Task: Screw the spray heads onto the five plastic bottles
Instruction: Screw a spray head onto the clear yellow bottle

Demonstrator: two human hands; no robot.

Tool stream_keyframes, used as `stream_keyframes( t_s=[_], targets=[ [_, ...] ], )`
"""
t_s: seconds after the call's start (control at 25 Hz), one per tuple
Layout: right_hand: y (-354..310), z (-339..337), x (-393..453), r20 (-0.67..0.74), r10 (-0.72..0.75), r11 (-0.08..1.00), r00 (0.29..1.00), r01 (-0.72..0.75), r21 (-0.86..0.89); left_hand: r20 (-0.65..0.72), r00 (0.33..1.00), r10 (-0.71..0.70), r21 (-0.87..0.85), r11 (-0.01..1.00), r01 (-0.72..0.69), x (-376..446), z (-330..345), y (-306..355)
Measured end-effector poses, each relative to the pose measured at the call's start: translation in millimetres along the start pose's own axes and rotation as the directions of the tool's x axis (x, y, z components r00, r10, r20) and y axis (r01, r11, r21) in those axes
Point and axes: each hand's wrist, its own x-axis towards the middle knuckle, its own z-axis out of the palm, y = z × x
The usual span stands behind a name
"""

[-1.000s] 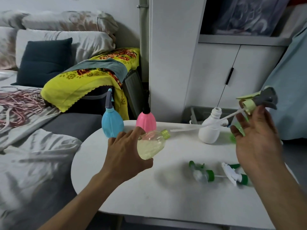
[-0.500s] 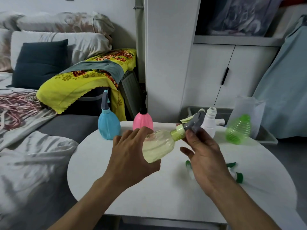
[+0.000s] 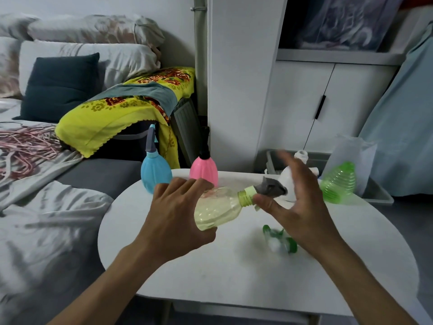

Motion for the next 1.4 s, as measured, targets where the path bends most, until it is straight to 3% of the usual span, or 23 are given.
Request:
stream_keyframes(
  t_s=[0.08,0.2,0.32,0.56,0.88,1.08,1.28,1.4],
  targets=[
    [-1,-5,-1,0.117,-0.145,0.989,0.982,0.140,0.056,0.012,0.999,0.035,0.012,0.999,-0.035,0,-2,1],
    [1,-7,-5,0.206,-0.157,0.961,0.966,0.101,0.259,0.034,0.996,0.084,0.001,0.996,-0.084,0,-5,1],
    [3,-8,-9,0.271,-0.150,0.956,0.951,0.070,0.286,0.038,0.993,0.109,-0.007,0.994,-0.109,1,-6,1],
    [0,-6,-9,0.263,-0.244,0.953,0.934,0.180,0.243,0.064,0.993,0.098,-0.059,0.994,-0.094,1,-7,2],
    [-3,-4,-9,0.213,-0.068,0.963,0.975,0.008,0.269,0.034,0.993,0.109,-0.005,0.994,-0.108,1,-4,7],
    [-1,-8,-8,0.250,-0.093,0.935,0.964,-0.002,0.356,0.029,0.996,0.080,-0.006,0.997,-0.080,3,-4,10],
    [-1,-6,-10,0.213,-0.040,0.965,0.976,-0.018,0.261,0.034,0.993,0.113,0.026,0.993,-0.114,3,-4,12],
    [-1,-4,-11,0.251,-0.077,0.951,0.965,-0.004,0.308,0.043,0.994,0.099,0.049,0.994,-0.101,3,-3,11]
  ],
)
